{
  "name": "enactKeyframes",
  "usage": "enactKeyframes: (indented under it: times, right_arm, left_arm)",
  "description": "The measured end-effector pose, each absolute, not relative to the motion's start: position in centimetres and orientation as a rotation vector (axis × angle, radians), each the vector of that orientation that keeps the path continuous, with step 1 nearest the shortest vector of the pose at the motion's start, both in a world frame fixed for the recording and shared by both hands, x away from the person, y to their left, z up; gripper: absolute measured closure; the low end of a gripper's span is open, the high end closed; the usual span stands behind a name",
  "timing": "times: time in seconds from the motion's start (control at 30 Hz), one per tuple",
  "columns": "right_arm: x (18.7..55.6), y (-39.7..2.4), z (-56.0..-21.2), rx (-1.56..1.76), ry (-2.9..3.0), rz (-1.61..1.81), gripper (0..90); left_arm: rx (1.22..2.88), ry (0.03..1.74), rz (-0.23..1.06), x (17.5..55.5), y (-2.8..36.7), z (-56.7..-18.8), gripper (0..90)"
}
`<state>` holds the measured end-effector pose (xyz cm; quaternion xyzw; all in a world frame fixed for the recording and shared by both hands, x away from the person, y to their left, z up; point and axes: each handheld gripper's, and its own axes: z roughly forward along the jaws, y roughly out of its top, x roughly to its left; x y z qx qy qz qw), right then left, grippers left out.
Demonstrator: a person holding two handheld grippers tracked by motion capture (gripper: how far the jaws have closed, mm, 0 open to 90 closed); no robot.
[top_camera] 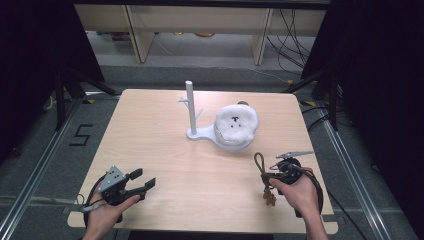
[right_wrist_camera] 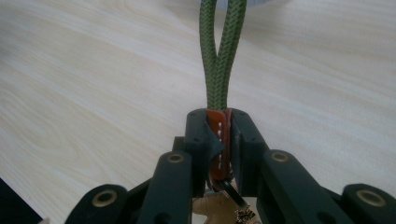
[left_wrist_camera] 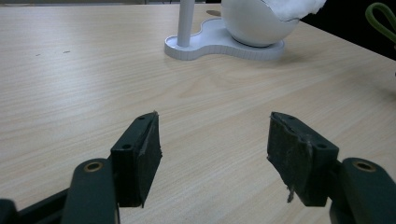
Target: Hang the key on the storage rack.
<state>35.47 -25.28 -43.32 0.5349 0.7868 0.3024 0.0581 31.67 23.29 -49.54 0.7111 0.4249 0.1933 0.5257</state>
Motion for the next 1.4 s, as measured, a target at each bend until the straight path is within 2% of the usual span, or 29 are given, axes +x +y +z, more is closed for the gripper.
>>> enactKeyframes:
  times: [0.47, 1.4]
  right_arm:
    - [35.7, -24.1, -42.7, 1.518, 2.248, 1.163, 79.4]
    - [36.6, -20.8, -42.1, 1.258, 2.16, 1.39, 79.2]
  left_arm:
    - [1.697, 1.016, 0.462, 31.6, 23.3, -49.5, 34.2]
    - [1.698, 1.016, 0.463, 31.5, 23.3, -49.5, 34.4]
